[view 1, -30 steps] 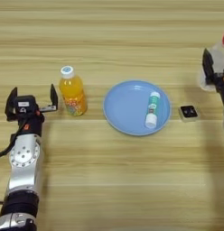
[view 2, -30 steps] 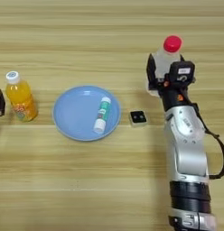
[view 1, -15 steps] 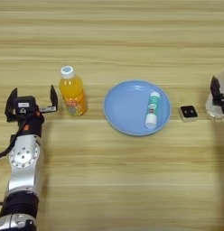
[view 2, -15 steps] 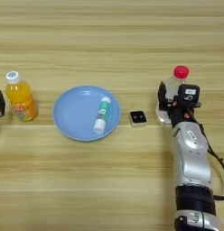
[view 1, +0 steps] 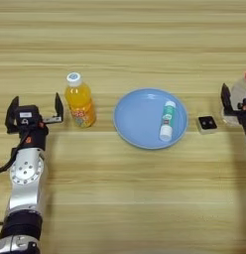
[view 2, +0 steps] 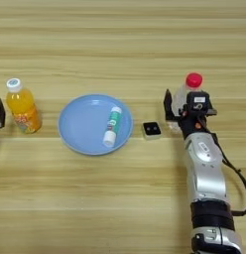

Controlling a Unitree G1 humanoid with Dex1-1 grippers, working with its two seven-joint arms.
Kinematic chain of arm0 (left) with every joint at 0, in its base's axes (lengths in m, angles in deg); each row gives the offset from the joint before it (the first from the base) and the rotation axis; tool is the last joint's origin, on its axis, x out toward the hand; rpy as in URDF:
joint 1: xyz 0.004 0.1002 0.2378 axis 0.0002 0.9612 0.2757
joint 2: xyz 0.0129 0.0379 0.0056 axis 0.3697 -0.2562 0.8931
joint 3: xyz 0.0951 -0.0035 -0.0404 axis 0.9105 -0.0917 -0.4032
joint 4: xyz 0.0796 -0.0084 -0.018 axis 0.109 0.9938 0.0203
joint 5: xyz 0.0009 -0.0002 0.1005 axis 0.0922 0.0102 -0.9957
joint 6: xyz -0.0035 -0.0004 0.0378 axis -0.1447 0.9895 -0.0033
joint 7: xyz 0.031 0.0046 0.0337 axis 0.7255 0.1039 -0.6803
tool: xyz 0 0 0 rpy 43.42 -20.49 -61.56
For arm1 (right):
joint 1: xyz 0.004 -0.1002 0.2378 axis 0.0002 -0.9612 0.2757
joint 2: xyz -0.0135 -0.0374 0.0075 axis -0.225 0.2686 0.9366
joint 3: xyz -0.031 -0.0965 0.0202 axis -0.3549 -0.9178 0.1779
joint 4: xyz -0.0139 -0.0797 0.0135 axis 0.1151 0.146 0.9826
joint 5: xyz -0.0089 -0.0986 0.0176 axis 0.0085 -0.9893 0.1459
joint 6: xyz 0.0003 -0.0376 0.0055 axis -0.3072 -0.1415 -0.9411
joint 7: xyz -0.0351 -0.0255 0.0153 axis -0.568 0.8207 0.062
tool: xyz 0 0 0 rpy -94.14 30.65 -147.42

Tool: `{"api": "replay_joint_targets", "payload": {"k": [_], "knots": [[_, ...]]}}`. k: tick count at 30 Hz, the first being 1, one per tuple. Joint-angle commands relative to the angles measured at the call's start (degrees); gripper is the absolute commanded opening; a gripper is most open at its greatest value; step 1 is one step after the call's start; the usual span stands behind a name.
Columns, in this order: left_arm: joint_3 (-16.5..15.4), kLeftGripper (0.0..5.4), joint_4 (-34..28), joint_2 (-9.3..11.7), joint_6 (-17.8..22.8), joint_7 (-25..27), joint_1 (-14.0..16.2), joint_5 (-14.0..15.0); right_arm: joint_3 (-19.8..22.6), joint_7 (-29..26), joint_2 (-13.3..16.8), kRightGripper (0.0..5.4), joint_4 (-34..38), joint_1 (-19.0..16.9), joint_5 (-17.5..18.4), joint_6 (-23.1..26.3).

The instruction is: Move the objects on the table

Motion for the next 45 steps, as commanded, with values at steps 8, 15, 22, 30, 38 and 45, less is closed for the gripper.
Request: {"api": "replay_joint_targets", "payload": {"k": [8,15,22,30,38,45], "knots": [[0.14,5.40,-0.12,-0.13,0.87,-0.27,-0.21,-0.66,0.28,-0.28,0.83,5.34,1.20,-1.07,0.37,0.36],[0.10,5.40,-0.11,-0.17,0.83,-0.21,-0.17,-0.66,1.21,-1.07,1.14,5.34,2.03,-2.47,1.86,1.16],[0.06,5.40,-0.46,-0.12,0.87,-0.18,0.08,-0.65,1.52,-3.85,2.56,5.34,5.24,-4.91,3.95,5.36],[0.01,5.40,-0.44,0.02,0.87,-0.12,0.16,-0.68,1.10,-6.89,3.60,5.34,10.07,-7.58,5.44,9.75],[0.04,5.40,-0.50,-0.01,0.89,-0.21,0.15,-0.79,1.25,-7.97,4.54,5.34,14.77,-10.03,5.60,13.45],[0.07,5.40,-0.31,-0.02,0.86,-0.22,0.01,-0.85,1.84,-8.91,6.00,5.34,16.00,-11.80,6.05,16.22]]}}
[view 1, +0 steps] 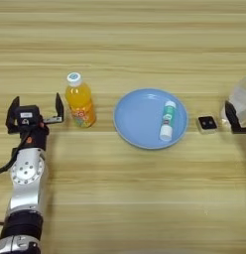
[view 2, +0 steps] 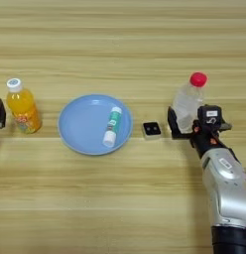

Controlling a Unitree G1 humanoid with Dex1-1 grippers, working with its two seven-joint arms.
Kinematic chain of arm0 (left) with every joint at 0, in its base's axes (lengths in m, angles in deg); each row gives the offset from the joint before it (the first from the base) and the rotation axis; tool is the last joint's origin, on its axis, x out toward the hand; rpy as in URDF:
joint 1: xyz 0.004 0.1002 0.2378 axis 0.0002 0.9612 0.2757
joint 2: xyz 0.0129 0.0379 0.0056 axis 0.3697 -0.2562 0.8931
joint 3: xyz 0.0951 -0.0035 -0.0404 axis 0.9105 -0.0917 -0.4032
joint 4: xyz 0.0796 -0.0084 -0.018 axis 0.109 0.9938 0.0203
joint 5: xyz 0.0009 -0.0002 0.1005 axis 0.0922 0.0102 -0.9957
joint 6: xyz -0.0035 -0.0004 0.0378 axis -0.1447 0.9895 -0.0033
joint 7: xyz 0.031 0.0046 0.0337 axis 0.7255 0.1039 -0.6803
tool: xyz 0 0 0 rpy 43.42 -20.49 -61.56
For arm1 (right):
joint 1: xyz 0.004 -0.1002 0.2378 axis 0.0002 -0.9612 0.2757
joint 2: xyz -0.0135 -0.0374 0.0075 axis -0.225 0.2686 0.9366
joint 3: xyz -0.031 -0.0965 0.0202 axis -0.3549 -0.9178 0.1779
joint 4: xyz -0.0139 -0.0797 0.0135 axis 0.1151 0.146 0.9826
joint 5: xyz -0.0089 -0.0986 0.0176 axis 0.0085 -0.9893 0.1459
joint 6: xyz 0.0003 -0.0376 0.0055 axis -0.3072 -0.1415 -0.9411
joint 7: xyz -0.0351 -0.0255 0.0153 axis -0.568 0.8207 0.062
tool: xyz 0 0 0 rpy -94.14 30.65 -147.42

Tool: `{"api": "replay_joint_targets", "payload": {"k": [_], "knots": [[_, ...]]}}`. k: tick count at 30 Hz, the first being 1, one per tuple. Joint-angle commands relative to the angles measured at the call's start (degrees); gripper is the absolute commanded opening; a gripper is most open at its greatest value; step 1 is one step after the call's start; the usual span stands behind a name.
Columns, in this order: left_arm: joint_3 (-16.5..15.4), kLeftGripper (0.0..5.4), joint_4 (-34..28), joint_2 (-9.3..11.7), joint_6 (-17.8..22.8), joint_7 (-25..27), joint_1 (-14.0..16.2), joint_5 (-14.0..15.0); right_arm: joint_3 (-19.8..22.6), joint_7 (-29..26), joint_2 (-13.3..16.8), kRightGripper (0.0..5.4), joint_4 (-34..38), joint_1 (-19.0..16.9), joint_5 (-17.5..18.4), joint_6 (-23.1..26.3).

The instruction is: Move the objects on the table

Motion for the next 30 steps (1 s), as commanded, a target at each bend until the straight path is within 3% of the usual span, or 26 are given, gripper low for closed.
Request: {"api": "replay_joint_targets", "payload": {"k": [1,20,30], "knots": [[0.08,5.40,-0.27,0.23,0.82,-0.21,-0.03,-0.77,0.08,-0.85,1.56,5.34,0.41,-1.07,0.03,2.06],[-0.02,5.40,-0.06,0.26,0.72,-0.15,-0.15,-0.66,3.15,-2.14,7.58,5.34,-1.77,-5.26,-1.96,1.71],[-0.03,5.40,-0.18,0.33,0.77,-0.10,-0.07,-0.68,5.13,-1.50,8.57,5.34,-4.70,-4.66,-1.95,0.25]]}}
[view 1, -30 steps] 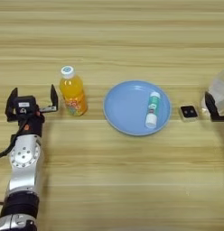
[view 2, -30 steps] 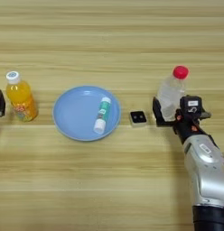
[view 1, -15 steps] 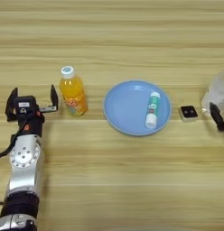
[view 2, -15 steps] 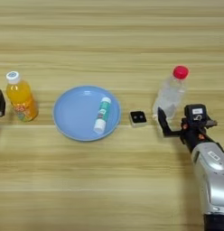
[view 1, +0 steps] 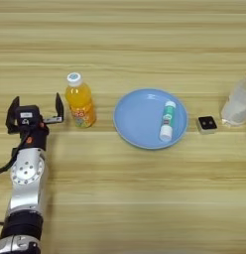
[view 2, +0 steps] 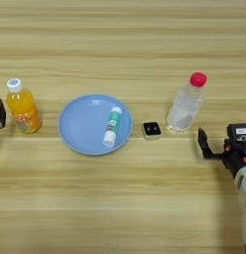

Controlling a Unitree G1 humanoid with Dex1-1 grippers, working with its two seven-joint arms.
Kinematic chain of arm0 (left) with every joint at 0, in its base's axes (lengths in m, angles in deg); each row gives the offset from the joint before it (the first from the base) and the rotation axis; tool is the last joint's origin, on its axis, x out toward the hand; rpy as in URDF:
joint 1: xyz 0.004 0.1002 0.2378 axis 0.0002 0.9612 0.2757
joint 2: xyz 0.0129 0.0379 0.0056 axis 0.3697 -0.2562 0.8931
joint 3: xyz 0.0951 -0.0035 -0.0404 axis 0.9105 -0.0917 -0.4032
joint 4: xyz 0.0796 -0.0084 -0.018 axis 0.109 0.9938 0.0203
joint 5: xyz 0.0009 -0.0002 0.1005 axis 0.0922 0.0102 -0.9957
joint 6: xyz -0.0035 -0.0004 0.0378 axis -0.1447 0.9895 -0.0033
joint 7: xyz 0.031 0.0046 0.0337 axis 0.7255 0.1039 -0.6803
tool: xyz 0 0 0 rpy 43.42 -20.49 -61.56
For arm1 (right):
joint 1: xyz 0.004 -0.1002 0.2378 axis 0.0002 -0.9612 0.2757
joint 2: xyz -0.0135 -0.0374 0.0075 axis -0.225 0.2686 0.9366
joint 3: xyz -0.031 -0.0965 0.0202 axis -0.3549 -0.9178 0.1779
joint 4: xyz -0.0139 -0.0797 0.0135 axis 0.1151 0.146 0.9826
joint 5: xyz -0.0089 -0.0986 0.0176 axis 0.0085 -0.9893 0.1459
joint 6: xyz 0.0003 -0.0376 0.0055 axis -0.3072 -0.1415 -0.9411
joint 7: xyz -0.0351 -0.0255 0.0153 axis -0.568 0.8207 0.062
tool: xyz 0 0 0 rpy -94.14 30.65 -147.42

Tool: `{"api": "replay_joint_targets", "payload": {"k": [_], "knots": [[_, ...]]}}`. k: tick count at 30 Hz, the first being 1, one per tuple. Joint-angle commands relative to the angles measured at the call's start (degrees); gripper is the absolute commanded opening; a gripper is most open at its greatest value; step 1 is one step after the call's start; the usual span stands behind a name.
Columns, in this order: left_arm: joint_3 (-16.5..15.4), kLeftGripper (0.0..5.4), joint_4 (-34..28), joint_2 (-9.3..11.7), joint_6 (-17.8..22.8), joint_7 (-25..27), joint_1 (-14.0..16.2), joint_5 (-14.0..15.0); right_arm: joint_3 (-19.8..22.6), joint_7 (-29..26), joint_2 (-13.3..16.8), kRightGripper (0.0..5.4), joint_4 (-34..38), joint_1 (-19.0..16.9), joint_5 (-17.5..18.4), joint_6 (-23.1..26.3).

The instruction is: Move the objects on the table

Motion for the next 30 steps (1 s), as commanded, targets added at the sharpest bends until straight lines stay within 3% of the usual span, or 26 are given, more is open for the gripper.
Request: {"api": "replay_joint_targets", "payload": {"k": [1,9,15,20,30], "knots": [[-0.03,5.40,-0.20,0.34,0.76,-0.11,-0.05,-0.64,0.33,0.17,0.62,5.34,-1.39,0.65,-0.41,-0.67],[0.09,5.40,0.01,0.41,0.71,-0.02,-0.14,-0.79,3.12,3.02,-1.47,5.34,-9.91,6.68,2.15,-4.75],[0.06,5.40,0.07,0.55,0.70,0.02,-0.20,-0.82,2.42,5.22,-2.42,5.34,-16.64,10.35,0.34,-11.72],[0.20,5.40,-0.03,0.65,0.72,0.19,-0.22,-0.92,1.72,5.81,-3.05,5.34,-18.50,11.67,0.22,-14.82],[-0.91,5.40,-1.69,1.39,1.24,-0.23,0.21,-0.85,-0.04,6.94,-3.85,5.34,-20.27,13.19,-0.81,-16.27]]}}
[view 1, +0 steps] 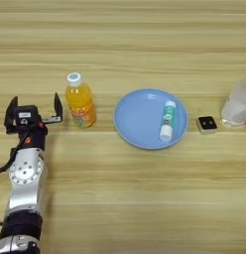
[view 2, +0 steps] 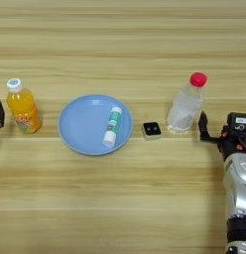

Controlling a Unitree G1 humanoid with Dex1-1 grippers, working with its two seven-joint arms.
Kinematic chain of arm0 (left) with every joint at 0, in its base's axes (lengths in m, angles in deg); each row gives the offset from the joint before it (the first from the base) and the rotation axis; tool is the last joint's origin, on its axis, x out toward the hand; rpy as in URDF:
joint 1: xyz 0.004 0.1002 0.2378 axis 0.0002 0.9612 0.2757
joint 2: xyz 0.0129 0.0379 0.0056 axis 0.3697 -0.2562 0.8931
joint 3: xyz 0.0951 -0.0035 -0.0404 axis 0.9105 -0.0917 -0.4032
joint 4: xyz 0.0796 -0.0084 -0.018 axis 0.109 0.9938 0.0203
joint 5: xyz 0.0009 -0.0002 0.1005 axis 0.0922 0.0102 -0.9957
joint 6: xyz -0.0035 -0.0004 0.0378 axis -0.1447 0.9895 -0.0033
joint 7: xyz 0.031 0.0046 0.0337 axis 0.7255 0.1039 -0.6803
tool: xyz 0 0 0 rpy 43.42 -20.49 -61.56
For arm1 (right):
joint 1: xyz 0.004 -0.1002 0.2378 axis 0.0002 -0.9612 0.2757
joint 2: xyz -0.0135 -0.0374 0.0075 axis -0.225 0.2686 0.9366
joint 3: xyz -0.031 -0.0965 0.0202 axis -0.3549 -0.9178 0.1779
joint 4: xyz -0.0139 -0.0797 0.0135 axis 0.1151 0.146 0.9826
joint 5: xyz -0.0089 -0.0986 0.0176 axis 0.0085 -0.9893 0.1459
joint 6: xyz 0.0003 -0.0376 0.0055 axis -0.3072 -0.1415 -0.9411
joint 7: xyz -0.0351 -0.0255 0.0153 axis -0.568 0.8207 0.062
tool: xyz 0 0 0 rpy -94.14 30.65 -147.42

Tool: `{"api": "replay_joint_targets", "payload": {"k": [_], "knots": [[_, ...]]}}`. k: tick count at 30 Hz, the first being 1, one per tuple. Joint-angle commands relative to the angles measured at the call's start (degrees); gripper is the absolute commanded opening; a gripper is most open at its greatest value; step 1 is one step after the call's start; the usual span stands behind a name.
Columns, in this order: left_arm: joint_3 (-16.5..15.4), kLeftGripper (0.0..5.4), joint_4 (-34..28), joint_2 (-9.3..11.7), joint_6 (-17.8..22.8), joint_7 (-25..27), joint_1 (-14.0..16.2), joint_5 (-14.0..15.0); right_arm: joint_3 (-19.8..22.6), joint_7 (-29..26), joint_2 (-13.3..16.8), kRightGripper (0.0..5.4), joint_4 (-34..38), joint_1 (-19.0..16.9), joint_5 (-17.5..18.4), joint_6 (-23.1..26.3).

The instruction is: Move the objects on the table

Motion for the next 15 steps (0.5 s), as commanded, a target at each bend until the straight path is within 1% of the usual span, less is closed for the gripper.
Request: {"api": "replay_joint_targets", "payload": {"k": [1,8,12,15], "knots": [[-0.22,5.40,-2.01,1.23,1.40,-0.05,0.47,-0.86,-0.83,0.92,-0.49,5.34,-0.54,1.81,-0.91,-1.02],[-0.63,5.40,-5.81,2.89,3.60,0.31,2.32,-1.09,-1.32,1.61,-0.93,5.34,-0.90,2.40,-1.04,-1.42],[-0.36,5.40,-8.26,3.37,4.86,1.75,3.83,-0.63,-1.47,2.03,-1.24,5.34,-0.67,2.33,-1.05,-1.34],[-0.38,5.40,-10.52,3.56,6.61,2.94,5.22,0.10,-1.61,2.43,-1.49,5.34,-0.26,2.10,-1.01,-1.20]]}}
